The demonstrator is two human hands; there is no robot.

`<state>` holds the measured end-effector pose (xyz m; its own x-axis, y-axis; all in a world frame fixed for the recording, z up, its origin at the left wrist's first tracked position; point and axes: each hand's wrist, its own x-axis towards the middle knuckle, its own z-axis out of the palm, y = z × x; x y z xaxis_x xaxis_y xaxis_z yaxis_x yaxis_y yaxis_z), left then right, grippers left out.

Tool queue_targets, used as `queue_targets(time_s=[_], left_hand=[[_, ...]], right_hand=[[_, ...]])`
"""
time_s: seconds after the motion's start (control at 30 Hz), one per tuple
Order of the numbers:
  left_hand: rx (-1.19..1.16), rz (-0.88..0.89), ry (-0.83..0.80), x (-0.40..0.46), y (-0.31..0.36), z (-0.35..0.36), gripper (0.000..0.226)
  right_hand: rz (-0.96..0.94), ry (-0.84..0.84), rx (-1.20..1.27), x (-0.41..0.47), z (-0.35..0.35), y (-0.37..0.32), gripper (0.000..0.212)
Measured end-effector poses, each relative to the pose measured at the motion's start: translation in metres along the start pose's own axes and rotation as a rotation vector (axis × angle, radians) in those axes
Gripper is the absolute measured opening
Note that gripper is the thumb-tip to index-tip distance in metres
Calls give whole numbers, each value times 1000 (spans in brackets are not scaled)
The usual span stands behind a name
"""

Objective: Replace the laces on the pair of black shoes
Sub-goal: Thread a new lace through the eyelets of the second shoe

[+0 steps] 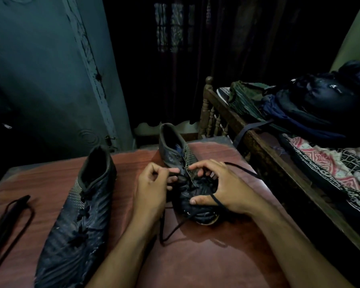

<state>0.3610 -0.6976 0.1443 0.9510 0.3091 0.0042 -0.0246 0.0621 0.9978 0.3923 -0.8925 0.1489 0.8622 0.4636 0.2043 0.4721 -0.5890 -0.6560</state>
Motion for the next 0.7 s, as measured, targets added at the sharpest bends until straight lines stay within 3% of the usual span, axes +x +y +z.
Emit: queue_targets(time_s=[0.13, 0.33, 0.63, 0.7], left_hand=[[-225, -94, -7, -3, 11, -1, 22], [-134, -45, -39, 3, 0, -3, 11], [-184, 72, 142, 11, 4, -12, 31], [-71, 124, 170, 13, 3, -17, 32]], right_hand=[[-30, 87, 27, 2, 8, 8, 59], [-40, 119, 95, 4, 11, 11, 48], [-22, 139, 58, 6, 15, 14, 41], [-18, 144, 49, 6, 16, 15, 38]])
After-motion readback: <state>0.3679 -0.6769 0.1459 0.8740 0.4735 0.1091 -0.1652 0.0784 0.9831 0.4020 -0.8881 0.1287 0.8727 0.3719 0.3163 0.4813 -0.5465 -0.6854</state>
